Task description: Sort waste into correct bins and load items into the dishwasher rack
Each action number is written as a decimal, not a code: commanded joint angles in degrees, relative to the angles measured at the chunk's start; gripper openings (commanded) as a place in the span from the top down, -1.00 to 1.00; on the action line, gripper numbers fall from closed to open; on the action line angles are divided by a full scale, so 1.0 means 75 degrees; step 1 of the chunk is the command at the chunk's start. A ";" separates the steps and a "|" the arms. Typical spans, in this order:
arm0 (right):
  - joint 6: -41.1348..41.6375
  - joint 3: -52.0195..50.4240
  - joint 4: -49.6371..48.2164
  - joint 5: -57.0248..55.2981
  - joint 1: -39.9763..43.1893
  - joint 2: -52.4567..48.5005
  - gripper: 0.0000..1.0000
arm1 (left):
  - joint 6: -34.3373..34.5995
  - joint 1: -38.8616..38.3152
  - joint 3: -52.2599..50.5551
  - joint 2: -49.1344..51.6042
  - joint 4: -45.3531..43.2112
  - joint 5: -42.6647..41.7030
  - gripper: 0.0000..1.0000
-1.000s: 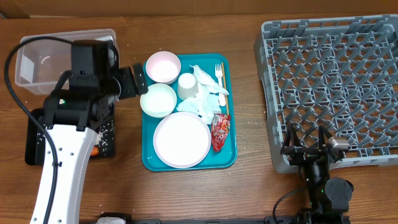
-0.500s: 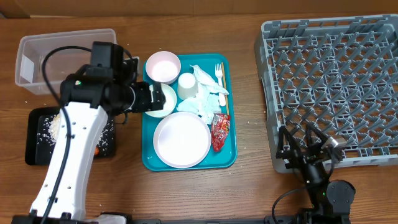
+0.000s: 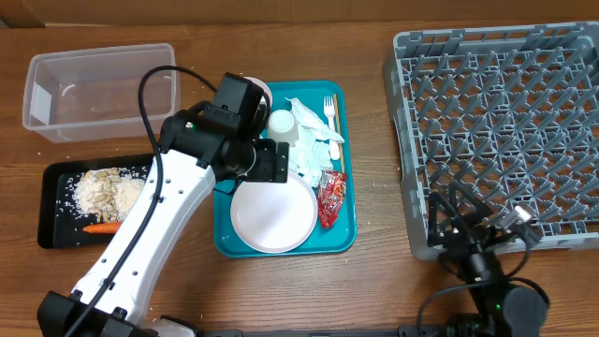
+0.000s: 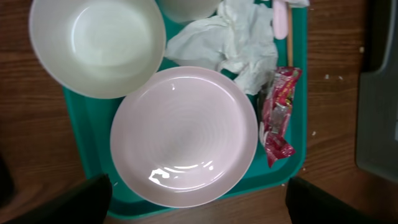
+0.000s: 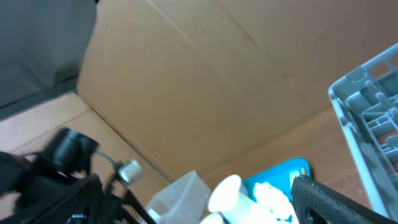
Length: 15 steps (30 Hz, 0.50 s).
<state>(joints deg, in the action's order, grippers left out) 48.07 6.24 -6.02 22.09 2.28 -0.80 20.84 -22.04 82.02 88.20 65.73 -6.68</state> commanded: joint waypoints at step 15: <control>-0.4540 1.0451 0.8480 -0.0743 -0.0382 -0.8160 -0.99 | 0.2235 0.2075 0.0012 -0.0003 -0.0047 0.1116 -1.00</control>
<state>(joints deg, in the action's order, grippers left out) 21.02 74.15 50.54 17.02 1.93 -52.64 33.19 -13.02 82.02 88.20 64.31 2.20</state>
